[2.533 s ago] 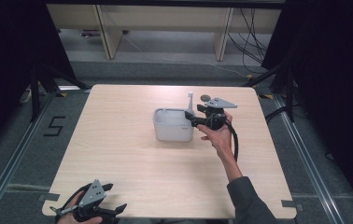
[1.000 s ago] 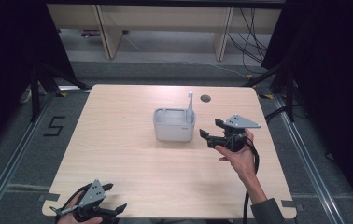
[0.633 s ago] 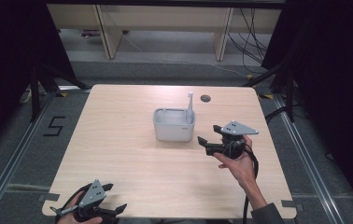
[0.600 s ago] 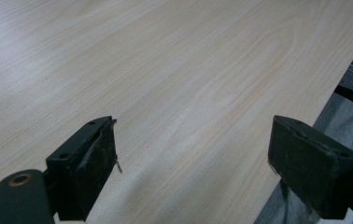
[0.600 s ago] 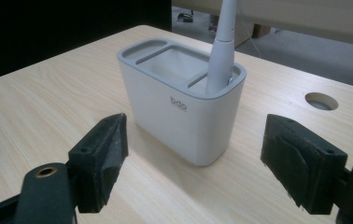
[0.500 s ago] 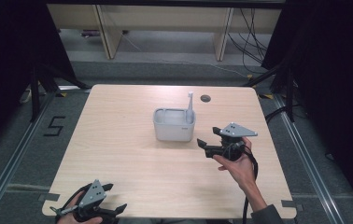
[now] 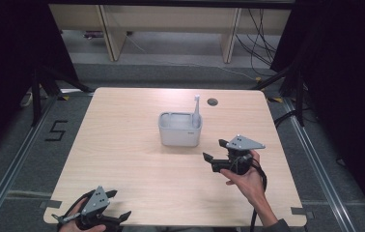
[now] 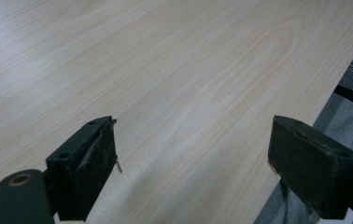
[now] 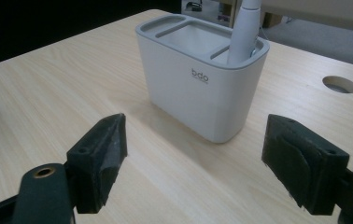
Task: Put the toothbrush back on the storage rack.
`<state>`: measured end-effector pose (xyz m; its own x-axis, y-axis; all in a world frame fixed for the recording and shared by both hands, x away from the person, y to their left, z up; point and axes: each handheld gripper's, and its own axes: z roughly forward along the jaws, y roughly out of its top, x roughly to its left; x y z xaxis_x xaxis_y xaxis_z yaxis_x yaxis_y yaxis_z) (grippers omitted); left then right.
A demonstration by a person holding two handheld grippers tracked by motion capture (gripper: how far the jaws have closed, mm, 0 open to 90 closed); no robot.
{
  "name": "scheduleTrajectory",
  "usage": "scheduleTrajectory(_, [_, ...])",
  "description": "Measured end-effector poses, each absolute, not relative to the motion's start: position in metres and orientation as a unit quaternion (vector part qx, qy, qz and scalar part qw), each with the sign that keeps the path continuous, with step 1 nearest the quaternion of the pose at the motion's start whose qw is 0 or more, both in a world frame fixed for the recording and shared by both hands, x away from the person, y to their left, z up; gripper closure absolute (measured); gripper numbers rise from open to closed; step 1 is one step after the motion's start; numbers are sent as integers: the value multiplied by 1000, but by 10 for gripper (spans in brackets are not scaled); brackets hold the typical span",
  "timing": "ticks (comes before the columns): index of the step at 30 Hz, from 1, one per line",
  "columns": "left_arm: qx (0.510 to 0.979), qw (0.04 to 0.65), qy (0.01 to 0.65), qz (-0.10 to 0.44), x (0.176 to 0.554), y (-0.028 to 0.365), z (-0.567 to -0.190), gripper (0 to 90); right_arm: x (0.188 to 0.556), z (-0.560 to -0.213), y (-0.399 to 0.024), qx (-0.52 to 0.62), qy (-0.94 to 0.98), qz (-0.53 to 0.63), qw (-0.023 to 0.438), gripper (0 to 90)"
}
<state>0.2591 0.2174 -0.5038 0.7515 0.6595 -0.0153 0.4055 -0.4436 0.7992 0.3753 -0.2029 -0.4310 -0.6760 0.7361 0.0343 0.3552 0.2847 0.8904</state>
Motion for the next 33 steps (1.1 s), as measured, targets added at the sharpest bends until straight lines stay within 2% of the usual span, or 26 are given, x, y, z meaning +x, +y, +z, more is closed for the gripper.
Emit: scheduleTrajectory(33, [837,419,317,153,259,218,-504,147,343,-460,-204,353,786,476,176,188])
